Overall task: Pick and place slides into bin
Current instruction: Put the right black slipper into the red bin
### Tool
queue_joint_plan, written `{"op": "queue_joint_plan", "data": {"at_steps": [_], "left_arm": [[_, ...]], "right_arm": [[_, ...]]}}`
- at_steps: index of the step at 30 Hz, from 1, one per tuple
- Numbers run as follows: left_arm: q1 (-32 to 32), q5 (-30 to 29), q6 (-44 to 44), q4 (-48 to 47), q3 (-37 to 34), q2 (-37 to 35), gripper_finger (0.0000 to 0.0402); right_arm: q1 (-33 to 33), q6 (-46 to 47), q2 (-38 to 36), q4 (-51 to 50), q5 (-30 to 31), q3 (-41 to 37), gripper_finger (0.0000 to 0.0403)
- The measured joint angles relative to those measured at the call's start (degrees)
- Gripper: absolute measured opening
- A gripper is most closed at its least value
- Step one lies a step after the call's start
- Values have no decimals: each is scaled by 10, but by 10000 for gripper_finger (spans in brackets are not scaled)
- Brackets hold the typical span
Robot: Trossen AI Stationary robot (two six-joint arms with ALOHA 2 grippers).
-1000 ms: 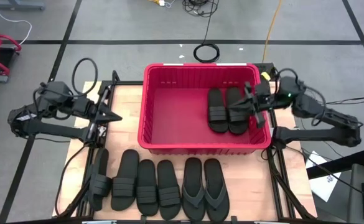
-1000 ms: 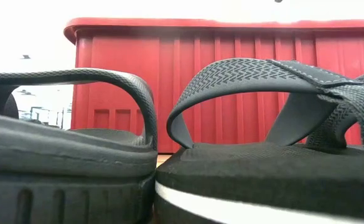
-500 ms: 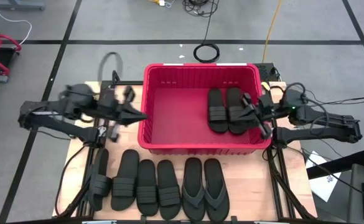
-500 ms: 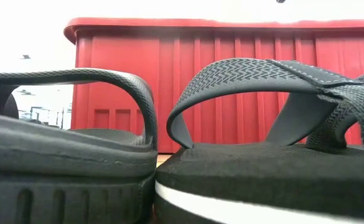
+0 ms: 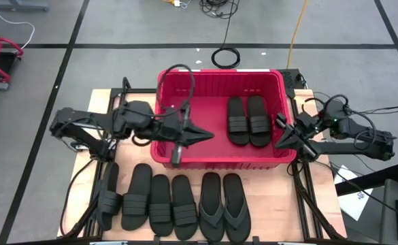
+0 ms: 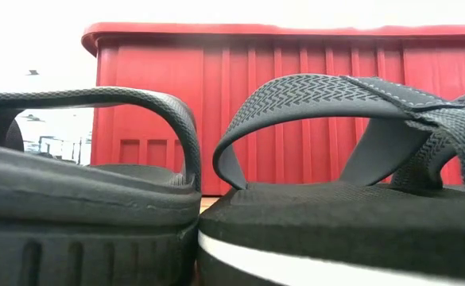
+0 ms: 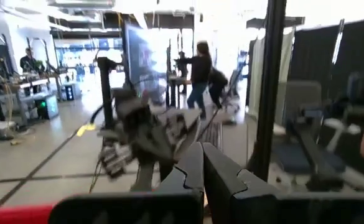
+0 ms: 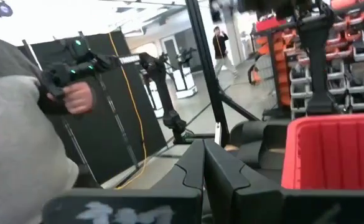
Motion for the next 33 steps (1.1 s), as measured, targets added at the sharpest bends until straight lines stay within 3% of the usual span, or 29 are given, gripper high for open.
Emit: {"op": "queue_joint_plan", "data": {"at_steps": [4, 9, 14, 18, 22, 27, 33], "left_arm": [[-13, 5, -76, -40, 83, 54, 0], [-16, 31, -149, -215, 194, 125, 0], [-24, 126, -111, -357, 266, 201, 0], [-26, 158, -43, -416, 278, 232, 0], [-39, 151, -4, -404, 274, 266, 0], [-58, 99, -8, -373, 273, 303, 7], [-74, 31, -10, -372, 273, 339, 45]], "right_arm": [[0, -3, -19, -14, 0, 0, 0], [0, -14, -33, -19, 2, 0, 0], [0, -3, -33, -20, 37, 0, 0], [0, 16, -33, -20, 64, 0, 0], [0, 28, -33, -20, 64, 0, 0], [0, 29, -33, -20, 60, 0, 0], [0, 42, -33, -19, 1, 0, 0]]}}
